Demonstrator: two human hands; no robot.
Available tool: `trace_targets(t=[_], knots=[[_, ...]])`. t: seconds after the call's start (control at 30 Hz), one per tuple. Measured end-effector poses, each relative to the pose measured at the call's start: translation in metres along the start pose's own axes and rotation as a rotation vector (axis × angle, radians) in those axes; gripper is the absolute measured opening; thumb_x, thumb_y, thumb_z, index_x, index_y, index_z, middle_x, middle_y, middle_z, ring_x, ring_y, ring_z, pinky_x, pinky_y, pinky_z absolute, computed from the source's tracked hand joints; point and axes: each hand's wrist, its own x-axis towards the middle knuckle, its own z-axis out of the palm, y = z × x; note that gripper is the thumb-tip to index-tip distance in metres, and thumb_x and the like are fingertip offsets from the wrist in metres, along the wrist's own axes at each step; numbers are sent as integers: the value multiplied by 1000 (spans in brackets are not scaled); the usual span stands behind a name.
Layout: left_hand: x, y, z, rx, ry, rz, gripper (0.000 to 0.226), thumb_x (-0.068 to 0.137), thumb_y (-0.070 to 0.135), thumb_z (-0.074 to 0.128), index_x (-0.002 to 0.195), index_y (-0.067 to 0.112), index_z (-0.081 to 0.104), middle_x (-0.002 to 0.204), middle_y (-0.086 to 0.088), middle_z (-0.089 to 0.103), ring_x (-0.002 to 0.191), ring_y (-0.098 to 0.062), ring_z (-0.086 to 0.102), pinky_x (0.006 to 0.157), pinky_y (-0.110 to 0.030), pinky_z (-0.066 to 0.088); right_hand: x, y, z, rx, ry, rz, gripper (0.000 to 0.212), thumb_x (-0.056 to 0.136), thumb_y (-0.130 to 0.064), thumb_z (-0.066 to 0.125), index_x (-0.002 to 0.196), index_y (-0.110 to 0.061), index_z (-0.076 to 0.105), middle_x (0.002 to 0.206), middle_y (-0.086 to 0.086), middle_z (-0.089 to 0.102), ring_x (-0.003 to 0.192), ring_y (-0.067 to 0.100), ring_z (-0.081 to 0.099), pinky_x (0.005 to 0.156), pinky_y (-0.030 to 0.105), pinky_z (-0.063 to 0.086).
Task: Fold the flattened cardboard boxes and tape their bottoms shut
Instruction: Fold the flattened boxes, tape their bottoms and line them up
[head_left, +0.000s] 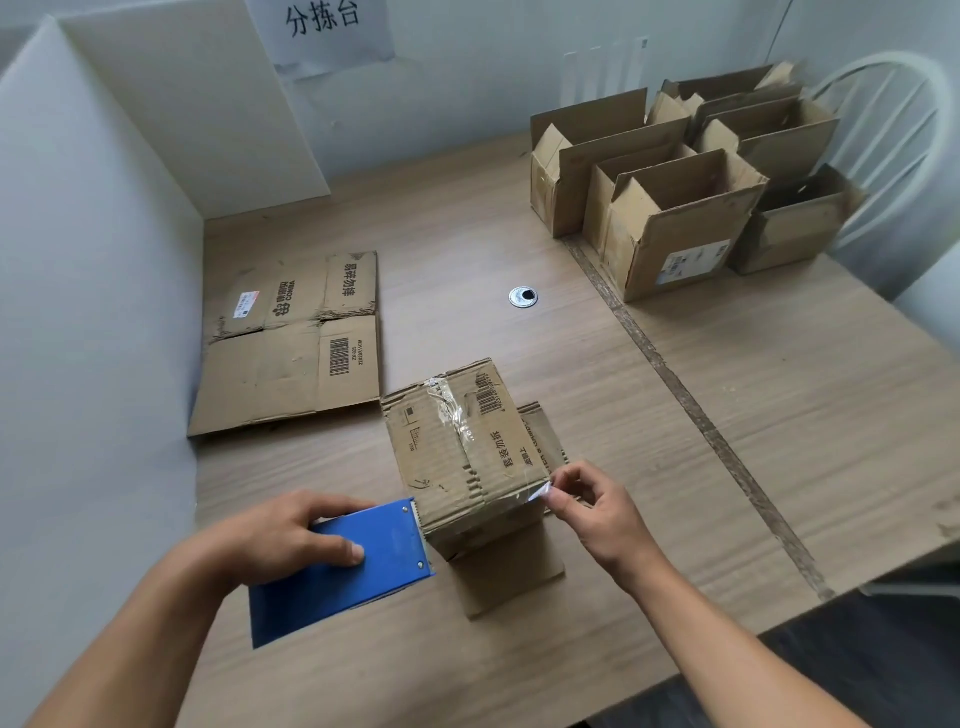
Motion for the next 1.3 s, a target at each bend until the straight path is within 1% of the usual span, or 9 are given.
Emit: trace_targets(t=[0.2,0.47,0.6,0.73,0.87,1.0,1.1,1.2,1.3], knots=[[1,-3,1,38,13,4,34,91,34,69,114,57,60,101,37,66,92,11,62,78,-16,41,-7,-7,3,203,19,76,15,82,-28,70,79,-17,80,104,-3,70,98,7,65,82,23,49],[3,-4,2,37,21,21,35,90,37,70,111,63,61,102,36,67,94,9,63,84,-21,44,-7,0,19,252,173,149,22,86,-7,74,68,-19,75,107,2,70,95,17,67,87,33,51],[4,-5,3,43,36,12,33,90,38,70,112,59,60,99,39,65,93,11,61,81,-19,43,0,2,12,36,185,99,20,83,-23,80,71,-21,64,88,4,72,83,22,70,82,40,54],[3,-5,4,43,43,14,33,90,38,70,113,60,60,100,39,64,95,11,61,83,-20,43,5,-6,1,-285,108,-163,40,89,-23,73,121,-38,55,109,-9,60,82,6,66,73,13,50],[3,-5,6,21,46,12,34,90,37,69,116,57,60,101,38,65,94,10,62,81,-20,42,15,-12,-5,-673,-152,-406,57,95,-32,45,145,-54,28,135,-5,42,80,23,63,71,41,58],[0,-3,8,-38,40,16,33,84,43,73,111,59,62,102,36,67,93,9,63,82,-22,43,28,-26,-10,-919,-249,-498,63,84,-26,54,140,-49,39,151,4,30,115,29,54,87,50,54],[-2,-4,10,-69,37,25,40,73,52,69,108,67,59,105,32,68,95,6,64,90,-26,47,33,-42,1,-1105,-312,-620,70,78,-39,54,146,-43,37,161,6,20,147,33,23,113,58,30],[-3,-8,12,-83,40,21,46,66,58,66,110,69,57,108,30,69,100,2,65,99,-34,48,39,-52,28,-1188,-455,-738,68,88,-54,44,152,-37,29,164,3,21,153,30,8,119,57,13],[-5,-10,15,-103,51,24,51,63,62,64,113,68,57,109,30,68,102,0,64,101,-37,47,46,-52,45,-1233,-513,-741,61,96,-66,25,151,-40,27,161,-3,32,151,24,22,116,58,26]])
